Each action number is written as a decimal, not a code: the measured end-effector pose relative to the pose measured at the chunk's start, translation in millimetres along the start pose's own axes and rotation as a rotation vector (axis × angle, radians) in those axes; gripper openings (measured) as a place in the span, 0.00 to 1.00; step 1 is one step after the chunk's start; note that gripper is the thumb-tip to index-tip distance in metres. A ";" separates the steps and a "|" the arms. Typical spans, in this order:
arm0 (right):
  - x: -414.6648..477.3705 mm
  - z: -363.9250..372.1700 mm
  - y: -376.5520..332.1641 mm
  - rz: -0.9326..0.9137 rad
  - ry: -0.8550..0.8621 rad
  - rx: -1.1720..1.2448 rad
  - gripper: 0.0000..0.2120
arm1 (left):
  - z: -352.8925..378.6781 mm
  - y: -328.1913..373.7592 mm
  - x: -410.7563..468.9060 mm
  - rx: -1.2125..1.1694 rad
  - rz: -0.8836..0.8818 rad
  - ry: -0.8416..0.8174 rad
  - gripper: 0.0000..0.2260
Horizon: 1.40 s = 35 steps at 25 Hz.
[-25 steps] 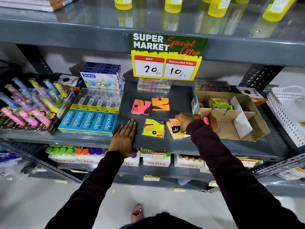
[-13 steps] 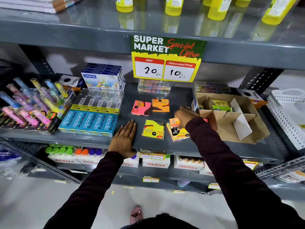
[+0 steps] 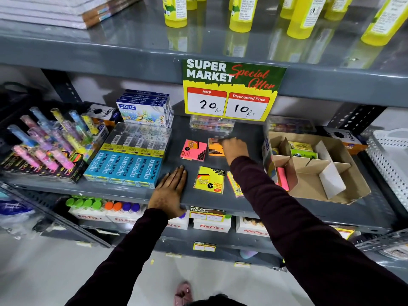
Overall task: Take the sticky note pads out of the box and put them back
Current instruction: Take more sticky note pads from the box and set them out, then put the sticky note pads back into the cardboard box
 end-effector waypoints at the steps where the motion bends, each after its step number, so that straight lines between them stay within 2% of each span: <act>1: -2.7 11.1 -2.7 -0.029 -0.050 -0.016 0.15 | -0.5 0.2 0.1 0.003 -0.002 0.003 0.53; 3: -5.0 27.6 -2.8 -0.046 -0.108 -0.007 0.18 | -1.2 0.5 0.3 0.003 -0.003 0.008 0.53; 7: -2.3 33.1 -0.8 -0.019 -0.083 0.099 0.16 | -0.9 0.2 0.4 0.008 -0.001 0.010 0.53; 11: -2.1 24.7 19.1 0.090 -0.096 0.280 0.16 | -0.7 -0.2 0.9 -0.007 0.013 0.026 0.52; 15: -16.8 14.7 46.7 0.033 -0.489 0.256 0.33 | -1.3 -0.2 0.5 -0.006 0.022 0.040 0.51; 16: -23.9 12.7 49.9 -0.003 -0.554 0.197 0.36 | -1.4 0.2 0.5 0.000 0.025 0.038 0.51; 18: -37.8 14.2 53.2 -0.063 -0.577 0.073 0.38 | -1.1 0.3 0.5 0.008 0.024 0.037 0.52; 27: -53.8 10.4 59.8 -0.048 -0.404 -0.020 0.38 | -2.5 1.8 -0.7 0.024 0.018 0.003 0.53; 29: -54.7 0.2 58.1 -0.030 -0.333 -0.022 0.30 | -2.6 1.7 -0.8 0.020 0.012 0.010 0.53; 33: -49.3 -33.8 47.3 -0.007 -0.217 0.179 0.11 | -2.0 2.7 0.2 0.045 0.026 0.000 0.54; 35: -45.0 -48.2 35.1 0.005 -0.058 0.222 0.10 | 0.4 2.3 0.1 0.050 0.029 -0.006 0.52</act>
Point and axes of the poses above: each hand's wrist, its own x-axis towards the middle knuckle, its own z-axis out of the palm, y = z × x, the point moved 3 cm from there along x, towards the middle knuckle, and after that the axes turned 14 degrees about y, right-handed, at the moved point
